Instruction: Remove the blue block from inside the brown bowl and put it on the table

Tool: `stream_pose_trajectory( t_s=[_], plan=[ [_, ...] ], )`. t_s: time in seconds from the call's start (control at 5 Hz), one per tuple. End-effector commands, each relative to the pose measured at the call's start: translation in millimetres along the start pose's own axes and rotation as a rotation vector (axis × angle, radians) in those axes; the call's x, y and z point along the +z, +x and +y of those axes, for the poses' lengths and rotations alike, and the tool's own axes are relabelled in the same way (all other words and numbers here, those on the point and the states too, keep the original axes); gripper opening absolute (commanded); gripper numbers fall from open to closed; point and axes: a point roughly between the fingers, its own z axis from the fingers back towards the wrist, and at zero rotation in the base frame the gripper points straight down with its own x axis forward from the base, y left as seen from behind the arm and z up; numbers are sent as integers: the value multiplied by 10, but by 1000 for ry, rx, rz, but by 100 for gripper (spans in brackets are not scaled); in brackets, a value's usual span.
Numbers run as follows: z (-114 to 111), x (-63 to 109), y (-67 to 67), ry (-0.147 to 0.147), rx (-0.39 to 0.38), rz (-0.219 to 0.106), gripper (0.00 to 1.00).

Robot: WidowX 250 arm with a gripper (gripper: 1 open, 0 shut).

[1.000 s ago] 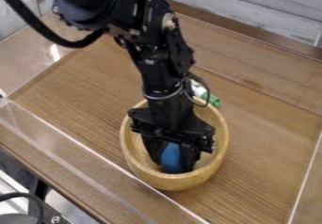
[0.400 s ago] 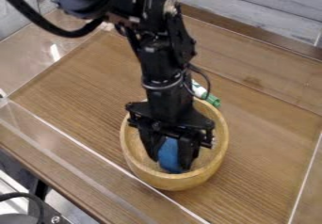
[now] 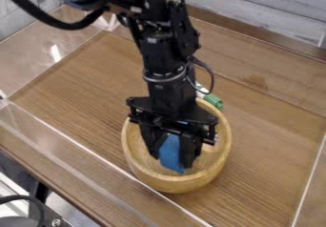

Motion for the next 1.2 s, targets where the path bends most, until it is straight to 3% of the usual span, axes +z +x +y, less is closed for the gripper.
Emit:
stream_pose_trajectory(
  t_s=[0.0, 0.4, 1.0],
  plan=[
    [-19, 190, 100, -6, -11, -56, 0],
    [-18, 321, 88, -6, -15, -47, 0],
    [33, 534, 71, -3, -38, -59, 0]
  ],
)
